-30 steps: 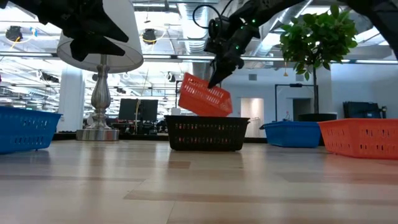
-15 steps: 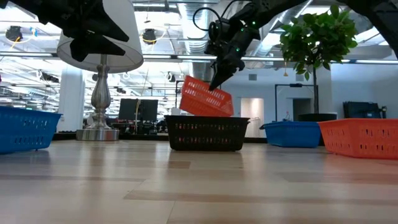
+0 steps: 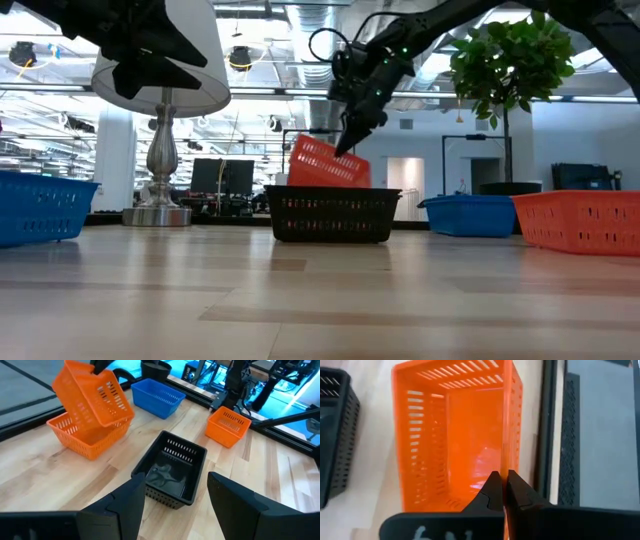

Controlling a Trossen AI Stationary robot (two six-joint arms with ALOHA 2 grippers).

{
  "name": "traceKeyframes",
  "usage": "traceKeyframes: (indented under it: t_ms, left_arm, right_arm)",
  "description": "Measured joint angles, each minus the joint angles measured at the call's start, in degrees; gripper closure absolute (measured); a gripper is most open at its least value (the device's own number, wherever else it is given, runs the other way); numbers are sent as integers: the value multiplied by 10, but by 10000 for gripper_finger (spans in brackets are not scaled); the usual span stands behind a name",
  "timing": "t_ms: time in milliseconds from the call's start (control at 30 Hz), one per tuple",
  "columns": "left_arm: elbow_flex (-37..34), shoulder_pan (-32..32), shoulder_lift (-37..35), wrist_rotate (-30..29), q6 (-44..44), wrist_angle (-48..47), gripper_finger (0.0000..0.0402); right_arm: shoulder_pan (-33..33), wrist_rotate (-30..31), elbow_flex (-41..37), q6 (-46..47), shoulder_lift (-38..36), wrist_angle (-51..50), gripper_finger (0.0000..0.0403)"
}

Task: Stack baskets by color
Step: Stack the bottom orange bin on the top orange bin

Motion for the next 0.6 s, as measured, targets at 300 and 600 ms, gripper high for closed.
traceKeyframes:
  t_ms: [300, 600]
  left_arm:
    - [0, 0, 0, 2, 2, 0, 200]
    - [0, 0, 0, 5, 2, 0, 200]
  right_arm:
    - [3, -2, 0, -3, 0, -18, 395]
    - [7, -1, 0, -3, 0, -20, 341]
